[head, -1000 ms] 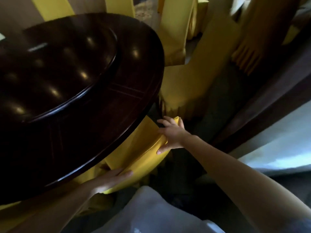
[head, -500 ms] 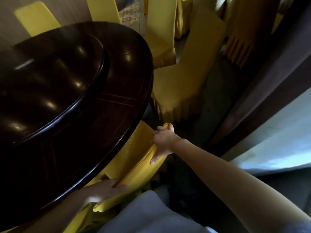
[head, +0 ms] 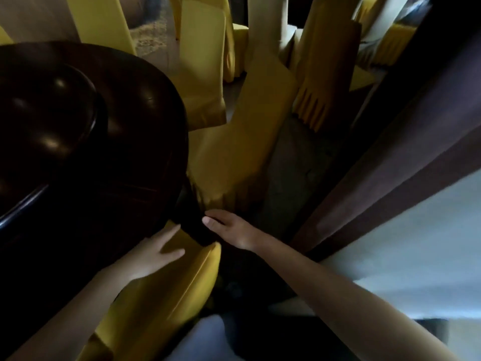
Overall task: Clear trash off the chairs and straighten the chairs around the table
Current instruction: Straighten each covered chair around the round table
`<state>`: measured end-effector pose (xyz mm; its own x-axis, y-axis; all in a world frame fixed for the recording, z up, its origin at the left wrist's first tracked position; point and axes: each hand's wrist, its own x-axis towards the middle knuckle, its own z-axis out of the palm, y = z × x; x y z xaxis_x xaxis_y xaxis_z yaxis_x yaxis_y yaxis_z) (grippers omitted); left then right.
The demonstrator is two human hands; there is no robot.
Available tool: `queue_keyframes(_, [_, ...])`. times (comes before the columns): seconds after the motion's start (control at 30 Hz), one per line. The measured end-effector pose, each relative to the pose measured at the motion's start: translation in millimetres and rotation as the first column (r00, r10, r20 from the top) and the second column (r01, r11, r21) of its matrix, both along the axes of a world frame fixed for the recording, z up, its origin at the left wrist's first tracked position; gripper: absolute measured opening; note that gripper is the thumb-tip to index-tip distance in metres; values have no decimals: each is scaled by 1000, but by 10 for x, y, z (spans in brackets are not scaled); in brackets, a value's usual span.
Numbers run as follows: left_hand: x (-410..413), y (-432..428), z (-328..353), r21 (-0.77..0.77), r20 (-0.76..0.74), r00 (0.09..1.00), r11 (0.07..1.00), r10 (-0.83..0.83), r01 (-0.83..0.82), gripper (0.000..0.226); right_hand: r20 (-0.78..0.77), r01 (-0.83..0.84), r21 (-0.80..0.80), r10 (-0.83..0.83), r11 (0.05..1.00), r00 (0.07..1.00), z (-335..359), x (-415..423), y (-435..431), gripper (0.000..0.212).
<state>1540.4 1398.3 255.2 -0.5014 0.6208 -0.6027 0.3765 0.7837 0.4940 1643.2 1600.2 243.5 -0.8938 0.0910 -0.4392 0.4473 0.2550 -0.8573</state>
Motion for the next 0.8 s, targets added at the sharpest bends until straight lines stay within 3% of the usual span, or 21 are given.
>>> queue_keyframes(0.13, [-329,713,-80,90,-268,963,994,-38,64,73,-36,79,404,-70,912,997,-140,-343,498,59])
queue_keyframes(0.2, [-436,1005,-195,89,-339,939,992,-50,85,75,-18,87,504,-91,859,996,-184,-480,652,56])
queue_keyframes(0.43, [-732,1768,-468,135,-211,977,990,-18,47,70,99,7,654,-94,756,991,-477,-798,1110,57])
queue_keyframes(0.63, [-1082,2004,-396,149,-314,949,989,41,7,68,137,-142,753,59,642,989,-491,-1158,1389,60])
queue_keyframes(0.8, [-1310,1983,-258,148,-383,916,987,117,-64,69,60,-139,776,148,615,987,-322,-1598,1504,61])
